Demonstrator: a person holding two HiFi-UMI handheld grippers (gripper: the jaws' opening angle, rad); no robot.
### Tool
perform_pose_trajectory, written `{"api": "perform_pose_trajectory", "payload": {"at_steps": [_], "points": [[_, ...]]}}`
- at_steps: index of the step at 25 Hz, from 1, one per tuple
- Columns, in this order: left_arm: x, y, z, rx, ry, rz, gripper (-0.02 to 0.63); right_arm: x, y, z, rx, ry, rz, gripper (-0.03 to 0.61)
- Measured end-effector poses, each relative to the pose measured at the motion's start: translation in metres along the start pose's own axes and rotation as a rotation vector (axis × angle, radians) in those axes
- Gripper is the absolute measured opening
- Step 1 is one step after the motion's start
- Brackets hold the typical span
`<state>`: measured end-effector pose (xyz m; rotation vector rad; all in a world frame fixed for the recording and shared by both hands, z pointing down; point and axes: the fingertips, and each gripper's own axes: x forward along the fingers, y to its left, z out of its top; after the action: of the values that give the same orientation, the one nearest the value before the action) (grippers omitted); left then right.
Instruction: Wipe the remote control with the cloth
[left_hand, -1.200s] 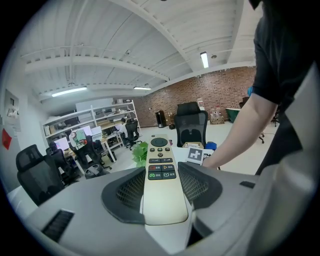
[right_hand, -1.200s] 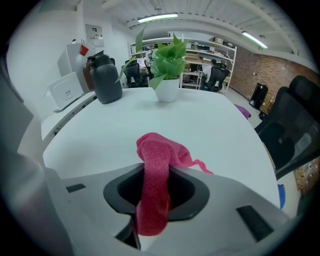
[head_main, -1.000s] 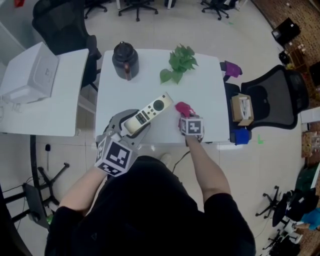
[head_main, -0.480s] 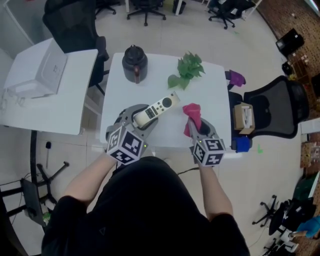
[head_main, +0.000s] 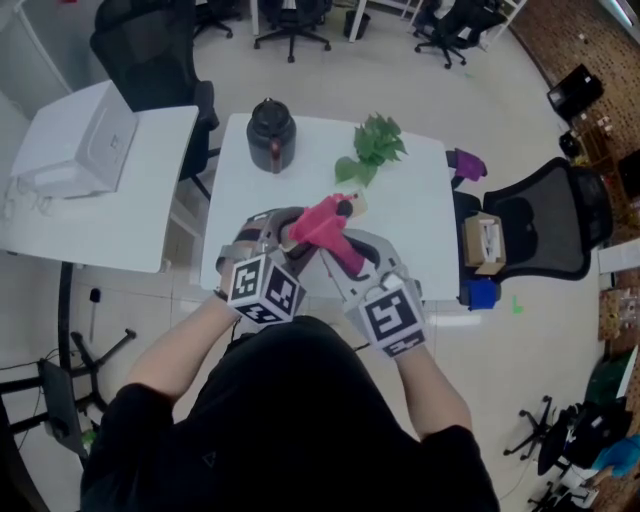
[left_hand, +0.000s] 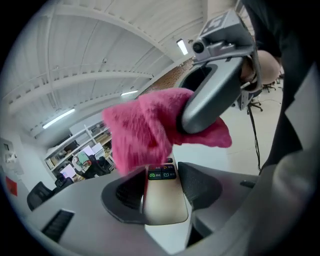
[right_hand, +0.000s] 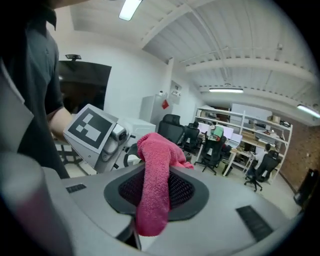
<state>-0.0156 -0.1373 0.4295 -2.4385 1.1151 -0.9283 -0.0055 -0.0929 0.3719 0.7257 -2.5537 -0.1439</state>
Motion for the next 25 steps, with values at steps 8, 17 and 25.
{"api": "perform_pose_trajectory", "payload": {"at_steps": [8, 17, 25], "points": [[-0.014, -0.003, 0.012, 0.163, -0.055, 0.048, 0.21, 0.018, 0.032, 0.003, -0.096, 0.1, 0.106, 0.098], [-0.032, -0.003, 0.026, 0.203, -0.154, 0.087, 0.209, 0.002, 0.001, -0.001, -0.118, 0.115, -0.022, 0.098], [-0.03, -0.003, 0.024, 0.189, -0.159, 0.075, 0.209, -0.023, -0.065, -0.014, -0.053, 0.109, -0.205, 0.098]]}}
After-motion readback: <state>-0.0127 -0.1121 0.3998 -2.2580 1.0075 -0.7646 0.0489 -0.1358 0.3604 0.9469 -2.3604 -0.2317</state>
